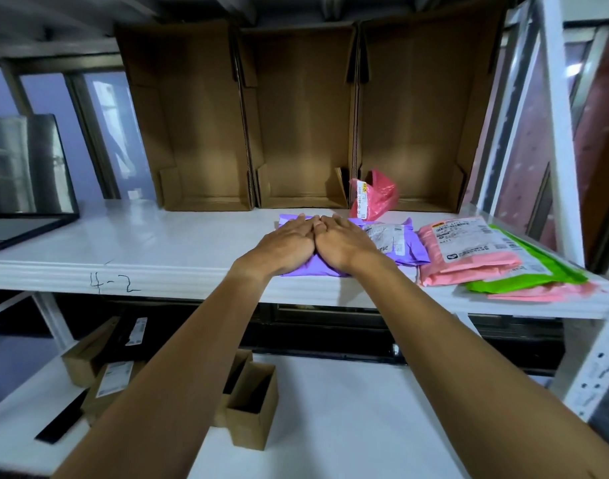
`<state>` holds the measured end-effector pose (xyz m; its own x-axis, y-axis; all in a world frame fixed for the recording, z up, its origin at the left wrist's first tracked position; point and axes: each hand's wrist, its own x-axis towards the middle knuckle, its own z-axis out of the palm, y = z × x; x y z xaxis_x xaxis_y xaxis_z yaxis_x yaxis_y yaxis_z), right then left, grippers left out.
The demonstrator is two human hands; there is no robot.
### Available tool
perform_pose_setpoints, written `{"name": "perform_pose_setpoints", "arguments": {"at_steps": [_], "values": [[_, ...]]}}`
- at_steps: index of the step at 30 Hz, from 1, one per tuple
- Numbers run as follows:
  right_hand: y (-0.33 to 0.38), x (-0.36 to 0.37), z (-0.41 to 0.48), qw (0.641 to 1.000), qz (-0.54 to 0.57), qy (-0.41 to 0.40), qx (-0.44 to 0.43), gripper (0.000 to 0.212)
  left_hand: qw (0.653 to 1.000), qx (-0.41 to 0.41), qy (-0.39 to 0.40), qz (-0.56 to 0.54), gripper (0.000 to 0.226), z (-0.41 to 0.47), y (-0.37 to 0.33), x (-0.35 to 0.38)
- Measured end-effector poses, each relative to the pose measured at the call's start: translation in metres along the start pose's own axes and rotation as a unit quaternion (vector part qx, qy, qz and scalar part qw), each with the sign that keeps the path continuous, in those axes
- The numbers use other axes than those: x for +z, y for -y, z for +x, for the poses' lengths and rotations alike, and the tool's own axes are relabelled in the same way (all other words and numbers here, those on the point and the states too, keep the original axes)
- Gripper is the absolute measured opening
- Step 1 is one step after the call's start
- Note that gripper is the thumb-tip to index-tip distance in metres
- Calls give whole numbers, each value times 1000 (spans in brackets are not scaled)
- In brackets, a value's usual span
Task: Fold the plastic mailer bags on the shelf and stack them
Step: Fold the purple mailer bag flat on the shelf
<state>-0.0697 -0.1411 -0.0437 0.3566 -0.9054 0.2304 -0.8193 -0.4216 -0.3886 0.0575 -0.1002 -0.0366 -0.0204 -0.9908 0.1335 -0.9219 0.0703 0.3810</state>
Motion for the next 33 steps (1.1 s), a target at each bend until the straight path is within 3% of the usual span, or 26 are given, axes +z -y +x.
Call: {"name": "perform_pose_setpoints", "arguments": {"at_steps": [13,21,33], "values": [[2,-17,7,996,19,84,21,54,999,-5,1,-44,49,3,1,-1],[6,-22,9,995,-2,96,33,55,998,16,6,-62,45,3,0,-7],[-2,-18,16,994,-52,94,-8,54,996,-2,33,78,50,24,-13,-20]]}}
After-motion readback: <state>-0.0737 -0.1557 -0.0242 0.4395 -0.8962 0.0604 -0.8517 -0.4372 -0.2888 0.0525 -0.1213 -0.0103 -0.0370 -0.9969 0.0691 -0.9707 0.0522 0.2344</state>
